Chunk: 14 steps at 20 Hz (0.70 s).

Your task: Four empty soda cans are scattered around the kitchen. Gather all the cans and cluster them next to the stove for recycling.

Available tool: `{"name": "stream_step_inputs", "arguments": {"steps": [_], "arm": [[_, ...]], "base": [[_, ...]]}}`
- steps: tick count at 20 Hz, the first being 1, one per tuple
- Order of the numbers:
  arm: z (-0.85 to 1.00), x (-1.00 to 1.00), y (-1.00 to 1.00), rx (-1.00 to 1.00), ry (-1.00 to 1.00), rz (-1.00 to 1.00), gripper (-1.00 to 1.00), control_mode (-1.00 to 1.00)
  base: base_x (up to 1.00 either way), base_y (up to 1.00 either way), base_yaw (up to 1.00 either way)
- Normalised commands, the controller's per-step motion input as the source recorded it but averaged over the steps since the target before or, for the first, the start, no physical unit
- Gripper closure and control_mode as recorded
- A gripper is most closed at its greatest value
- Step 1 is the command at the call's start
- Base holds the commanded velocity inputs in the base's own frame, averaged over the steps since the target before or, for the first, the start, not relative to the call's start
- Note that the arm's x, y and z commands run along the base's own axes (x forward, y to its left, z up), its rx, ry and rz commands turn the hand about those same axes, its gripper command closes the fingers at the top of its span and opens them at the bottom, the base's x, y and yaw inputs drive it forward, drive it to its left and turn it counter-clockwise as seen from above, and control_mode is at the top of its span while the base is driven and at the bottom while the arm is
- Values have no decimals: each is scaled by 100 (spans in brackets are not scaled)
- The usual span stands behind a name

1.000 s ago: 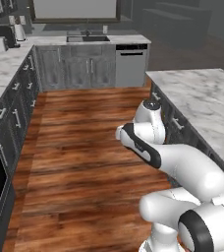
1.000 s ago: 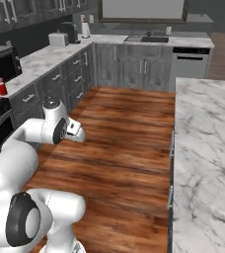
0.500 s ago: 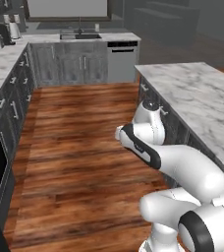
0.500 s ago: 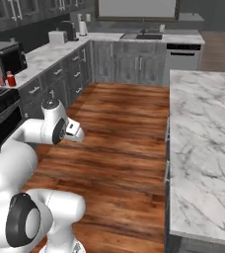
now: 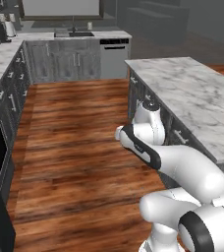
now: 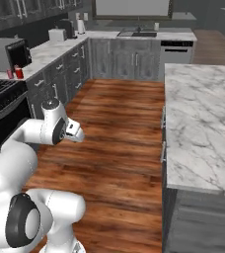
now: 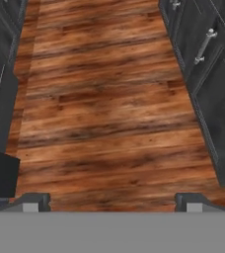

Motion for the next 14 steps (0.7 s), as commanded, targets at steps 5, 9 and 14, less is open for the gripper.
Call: {"name": "stream_step_inputs", "arguments": {"steps": [5,9,14], "arm": [[0,0,0,0,0,0,-100,100],[0,0,0,0,0,0,-100,100],[0,0,0,0,0,0,-100,100]], "base": [[-45,-16,-2],[-9,-48,0],[-6,-65,0]]}}
